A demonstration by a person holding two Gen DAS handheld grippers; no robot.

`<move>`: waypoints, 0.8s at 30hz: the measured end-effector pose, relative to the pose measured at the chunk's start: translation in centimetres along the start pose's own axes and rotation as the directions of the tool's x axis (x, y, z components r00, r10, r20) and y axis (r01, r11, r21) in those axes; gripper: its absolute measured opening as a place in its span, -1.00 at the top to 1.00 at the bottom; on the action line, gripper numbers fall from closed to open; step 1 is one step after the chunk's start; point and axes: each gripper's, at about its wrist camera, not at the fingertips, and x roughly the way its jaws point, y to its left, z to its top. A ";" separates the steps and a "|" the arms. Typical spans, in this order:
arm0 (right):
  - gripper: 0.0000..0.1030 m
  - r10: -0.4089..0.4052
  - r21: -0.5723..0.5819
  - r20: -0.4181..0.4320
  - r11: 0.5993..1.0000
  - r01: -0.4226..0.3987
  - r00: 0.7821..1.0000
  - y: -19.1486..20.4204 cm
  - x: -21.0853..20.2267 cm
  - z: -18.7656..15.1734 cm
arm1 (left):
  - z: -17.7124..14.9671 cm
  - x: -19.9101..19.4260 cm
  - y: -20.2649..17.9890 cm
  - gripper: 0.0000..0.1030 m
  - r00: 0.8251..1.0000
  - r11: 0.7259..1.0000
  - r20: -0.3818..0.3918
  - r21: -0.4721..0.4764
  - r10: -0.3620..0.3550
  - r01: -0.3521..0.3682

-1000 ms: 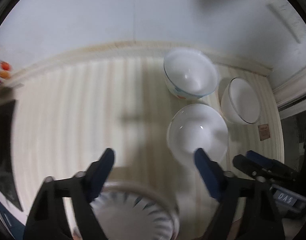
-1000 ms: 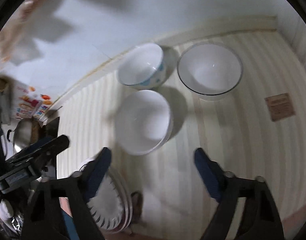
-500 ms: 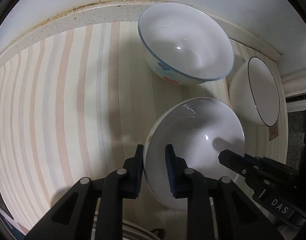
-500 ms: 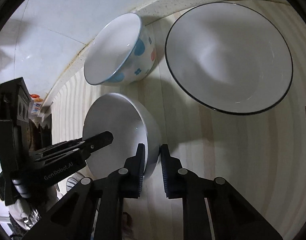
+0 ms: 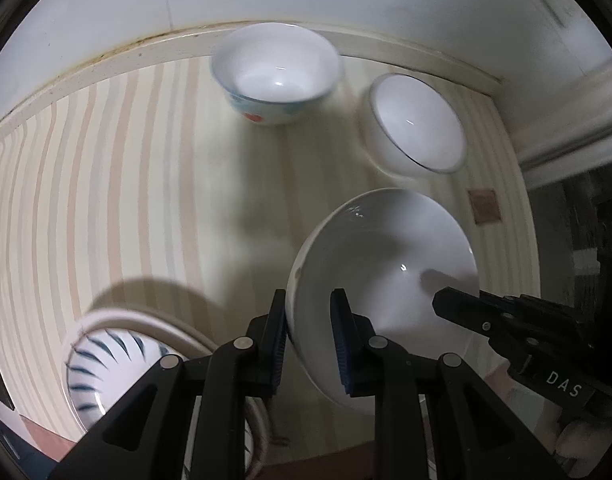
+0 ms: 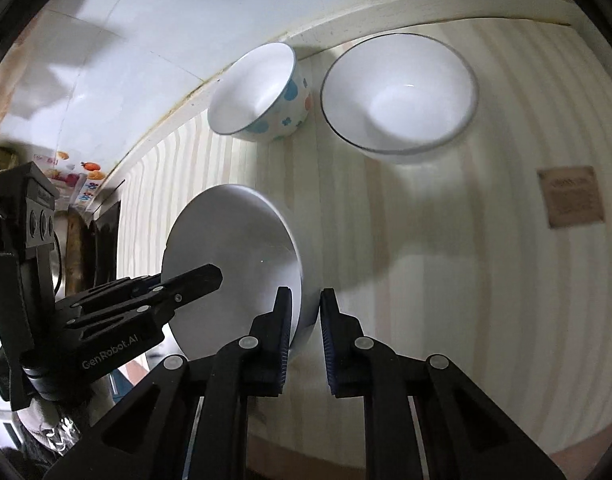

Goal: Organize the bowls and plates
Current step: 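Lift the white bowl with both grippers toward the blue-dot bowl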

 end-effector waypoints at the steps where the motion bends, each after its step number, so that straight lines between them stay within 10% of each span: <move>1: 0.68 -0.003 -0.005 -0.001 1.000 0.003 1.000 -0.1 -0.4 -0.6 | -0.6 -0.1 -0.5 0.63 1.000 1.000 -0.001 0.011 0.002 -0.002; 24: 0.68 -0.024 0.084 -0.091 0.996 0.032 0.996 -7.1 0.7 -9.2 | -5.8 6.3 -3.1 0.63 0.988 0.997 -0.142 0.068 0.052 -0.043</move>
